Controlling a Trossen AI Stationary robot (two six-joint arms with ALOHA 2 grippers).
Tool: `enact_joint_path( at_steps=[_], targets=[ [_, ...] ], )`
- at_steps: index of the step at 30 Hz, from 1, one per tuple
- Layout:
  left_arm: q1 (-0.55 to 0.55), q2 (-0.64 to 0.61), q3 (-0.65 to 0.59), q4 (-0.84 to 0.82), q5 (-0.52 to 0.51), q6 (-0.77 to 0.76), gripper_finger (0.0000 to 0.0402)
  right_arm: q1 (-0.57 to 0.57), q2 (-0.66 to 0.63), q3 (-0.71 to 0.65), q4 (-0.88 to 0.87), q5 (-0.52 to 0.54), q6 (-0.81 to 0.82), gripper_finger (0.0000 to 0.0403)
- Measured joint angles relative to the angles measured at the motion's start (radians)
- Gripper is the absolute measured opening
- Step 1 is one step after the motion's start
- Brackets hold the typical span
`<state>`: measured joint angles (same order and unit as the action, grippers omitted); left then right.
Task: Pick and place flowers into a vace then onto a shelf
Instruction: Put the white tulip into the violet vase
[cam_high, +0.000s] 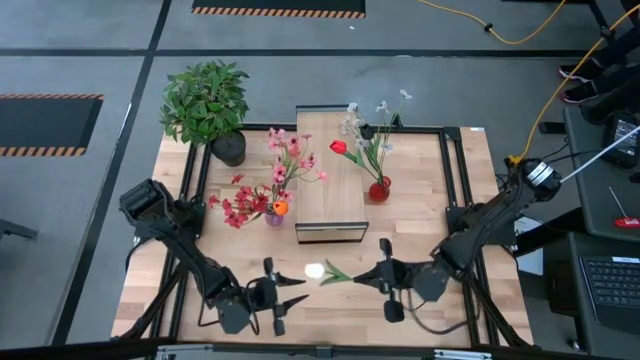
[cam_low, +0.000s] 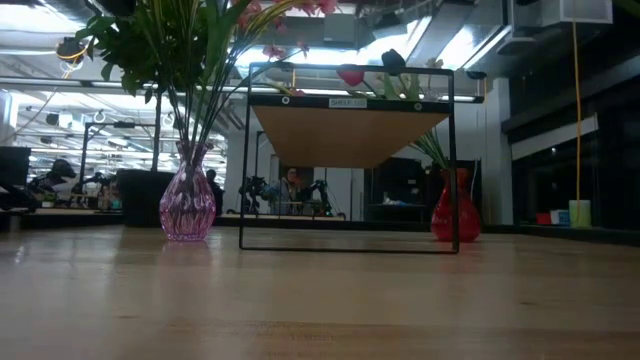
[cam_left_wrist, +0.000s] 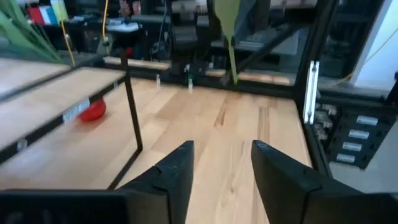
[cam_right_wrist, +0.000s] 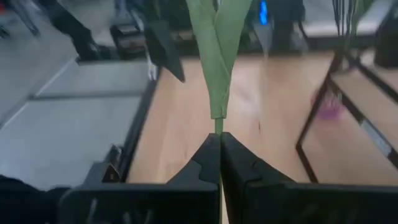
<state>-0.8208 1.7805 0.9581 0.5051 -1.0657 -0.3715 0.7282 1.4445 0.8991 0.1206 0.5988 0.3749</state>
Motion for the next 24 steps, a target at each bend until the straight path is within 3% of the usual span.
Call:
enact_joint_path(
  at_steps=[5, 12, 24],
  targets=[
    [0.029, 0.0, 0.0, 0.119, 0.008, 0.113, 0.0165, -0.005, -0.009, -0.159, 0.346, -0.005, -0.187, 0.0],
    [0.097, 0.0, 0.0, 0.196, 0.128, 0.186, 0.018, -0.022, -0.007, -0.301, 0.71, -0.027, -0.312, 0.0],
    [0.249, 0.0, 0.0, 0.364, 0.41, 0.273, 0.0199, -0.052, -0.007, -0.345, 0.8, -0.079, -0.393, 0.0]
  ],
)
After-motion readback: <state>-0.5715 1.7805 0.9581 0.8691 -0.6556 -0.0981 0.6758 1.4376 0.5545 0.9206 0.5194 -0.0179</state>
